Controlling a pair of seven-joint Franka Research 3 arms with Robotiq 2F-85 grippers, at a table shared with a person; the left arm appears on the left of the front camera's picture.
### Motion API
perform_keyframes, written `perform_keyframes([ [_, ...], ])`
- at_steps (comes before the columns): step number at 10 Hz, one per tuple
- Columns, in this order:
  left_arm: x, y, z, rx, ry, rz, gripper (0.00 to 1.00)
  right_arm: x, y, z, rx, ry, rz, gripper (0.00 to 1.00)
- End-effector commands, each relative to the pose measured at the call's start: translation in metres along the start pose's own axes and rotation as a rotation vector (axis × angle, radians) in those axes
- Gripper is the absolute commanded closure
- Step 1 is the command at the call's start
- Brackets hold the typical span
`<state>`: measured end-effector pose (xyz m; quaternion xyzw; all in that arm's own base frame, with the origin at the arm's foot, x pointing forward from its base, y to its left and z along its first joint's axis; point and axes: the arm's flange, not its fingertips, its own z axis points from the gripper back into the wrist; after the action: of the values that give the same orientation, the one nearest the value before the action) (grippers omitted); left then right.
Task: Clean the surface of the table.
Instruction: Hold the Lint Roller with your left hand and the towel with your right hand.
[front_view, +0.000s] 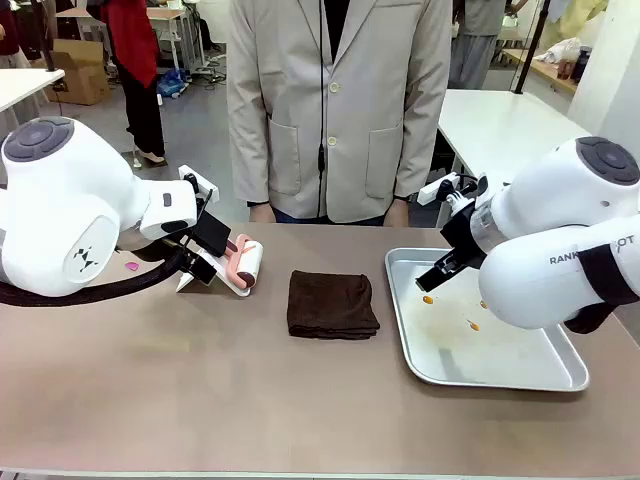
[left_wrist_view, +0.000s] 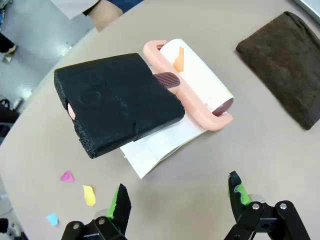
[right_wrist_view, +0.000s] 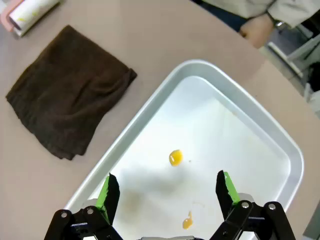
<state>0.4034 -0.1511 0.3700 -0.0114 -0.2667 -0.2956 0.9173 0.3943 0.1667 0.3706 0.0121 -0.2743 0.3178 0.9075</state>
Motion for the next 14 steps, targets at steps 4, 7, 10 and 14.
perform_keyframes([
  [4,0.0,0.0,0.0,0.0,0.0,0.0,0.0,0.0,0.0,0.0,0.0,0.0,0.0,0.0],
  [7,0.0,0.0,0.0,0.0,0.0,0.0,0.0,0.0,0.0,0.0,0.0,0.0,0.0,0.0],
  [10,0.0,0.0,0.0,0.0,0.0,0.0,0.0,0.0,0.0,0.0,0.0,0.0,0.0,0.0],
  [14,-0.001,-0.002,0.021,-0.12,-0.03,0.016,0.0,0.016,0.004,0.024,0.073,0.132,-0.23,0.0],
])
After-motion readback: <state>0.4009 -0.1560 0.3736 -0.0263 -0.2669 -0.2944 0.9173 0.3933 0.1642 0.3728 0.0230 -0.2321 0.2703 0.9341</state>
